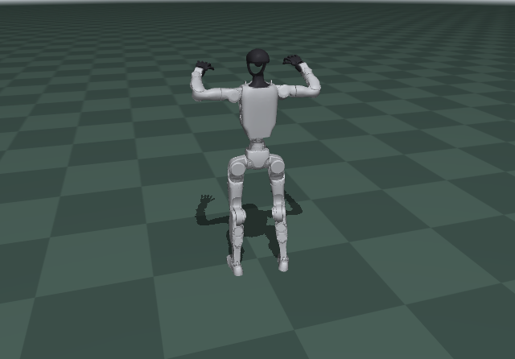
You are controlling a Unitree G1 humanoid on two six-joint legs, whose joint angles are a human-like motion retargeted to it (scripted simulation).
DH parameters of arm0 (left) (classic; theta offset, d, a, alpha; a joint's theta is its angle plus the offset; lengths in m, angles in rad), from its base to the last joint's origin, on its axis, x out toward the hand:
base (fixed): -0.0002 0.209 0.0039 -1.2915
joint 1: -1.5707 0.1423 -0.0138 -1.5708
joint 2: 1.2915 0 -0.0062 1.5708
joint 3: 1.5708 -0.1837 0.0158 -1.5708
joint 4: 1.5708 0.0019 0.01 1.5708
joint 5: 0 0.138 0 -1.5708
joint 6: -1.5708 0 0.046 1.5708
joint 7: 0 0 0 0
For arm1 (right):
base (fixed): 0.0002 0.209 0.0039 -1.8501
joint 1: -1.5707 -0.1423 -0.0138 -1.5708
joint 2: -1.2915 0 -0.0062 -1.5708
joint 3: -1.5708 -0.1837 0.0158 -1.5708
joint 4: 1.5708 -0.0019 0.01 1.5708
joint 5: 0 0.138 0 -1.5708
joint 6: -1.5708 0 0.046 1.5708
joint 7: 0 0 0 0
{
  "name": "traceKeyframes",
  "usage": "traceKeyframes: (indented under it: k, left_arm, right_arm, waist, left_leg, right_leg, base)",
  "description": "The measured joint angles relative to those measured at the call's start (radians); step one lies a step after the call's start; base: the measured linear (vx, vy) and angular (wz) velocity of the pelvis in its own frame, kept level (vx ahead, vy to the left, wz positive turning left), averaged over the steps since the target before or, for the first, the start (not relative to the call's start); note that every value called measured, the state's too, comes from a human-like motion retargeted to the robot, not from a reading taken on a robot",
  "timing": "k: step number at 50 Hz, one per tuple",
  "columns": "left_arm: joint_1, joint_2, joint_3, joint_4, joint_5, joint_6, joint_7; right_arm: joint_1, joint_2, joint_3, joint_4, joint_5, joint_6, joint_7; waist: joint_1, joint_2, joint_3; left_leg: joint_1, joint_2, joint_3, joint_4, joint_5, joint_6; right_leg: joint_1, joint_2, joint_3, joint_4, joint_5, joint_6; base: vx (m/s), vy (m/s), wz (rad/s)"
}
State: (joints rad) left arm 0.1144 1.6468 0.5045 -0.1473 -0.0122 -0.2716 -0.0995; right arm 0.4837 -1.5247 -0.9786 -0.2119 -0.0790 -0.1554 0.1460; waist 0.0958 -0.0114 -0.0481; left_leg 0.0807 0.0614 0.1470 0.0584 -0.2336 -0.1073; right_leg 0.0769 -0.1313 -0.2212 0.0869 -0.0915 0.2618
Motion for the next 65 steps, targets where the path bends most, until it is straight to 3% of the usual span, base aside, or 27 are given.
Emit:
traceKeyframes:
  k: [9,28,37,50,65]
  left_arm:
    - [0.111,-0.019,0.109,-0.027,-0.007,0.002,-0.010]
    - [0.176,-0.049,0.184,-0.051,-0.004,0.003,-0.008]
    - [0.157,-0.059,0.167,-0.066,-0.011,0.009,-0.006]
    - [0.136,-0.065,0.118,-0.036,-0.017,0.022,-0.016]
    - [0.051,-0.042,0.010,-0.095,-0.016,-0.020,0.036]
  right_arm:
    - [0.091,0.000,-0.097,-0.026,0.020,0.000,0.003]
    - [0.081,0.018,-0.089,-0.020,0.022,0.002,0.007]
    - [0.032,0.020,-0.036,-0.015,0.029,0.008,0.003]
    - [-0.042,-0.006,0.045,-0.069,0.036,0.007,0.003]
    - [-0.051,-0.006,0.095,-0.051,-0.006,-0.019,0.002]
  waist:
    - [-0.001,0.005,0.012]
    - [0.010,0.006,0.019]
    - [-0.011,0.014,0.047]
    - [-0.071,0.015,0.087]
    - [-0.014,0.016,0.155]
  left_leg:
    - [0.005,-0.002,-0.004,-0.001,0.001,0.003]
    - [-0.004,0.010,0.006,0.006,-0.001,-0.008]
    - [-0.007,-0.006,-0.014,0.007,-0.005,-0.005]
    - [-0.030,0.002,-0.058,-0.004,0.016,0.017]
    - [-0.088,0.016,-0.118,0.118,0.021,-0.008]
  right_leg:
    - [0.005,-0.002,-0.002,0.002,-0.003,0.000]
    - [0.003,0.011,-0.003,-0.008,0.009,0.000]
    - [-0.025,-0.011,0.006,0.052,-0.011,-0.002]
    - [-0.200,-0.005,0.115,0.254,-0.041,-0.017]
    - [-0.096,0.019,0.165,0.001,0.076,0.000]
  base:
    - [0.00,0.00,0.00]
    - [0.00,0.00,0.00]
    - [-0.03,0.06,0.12]
    - [-0.04,-0.01,0.09]
    - [-0.01,-0.10,-0.08]
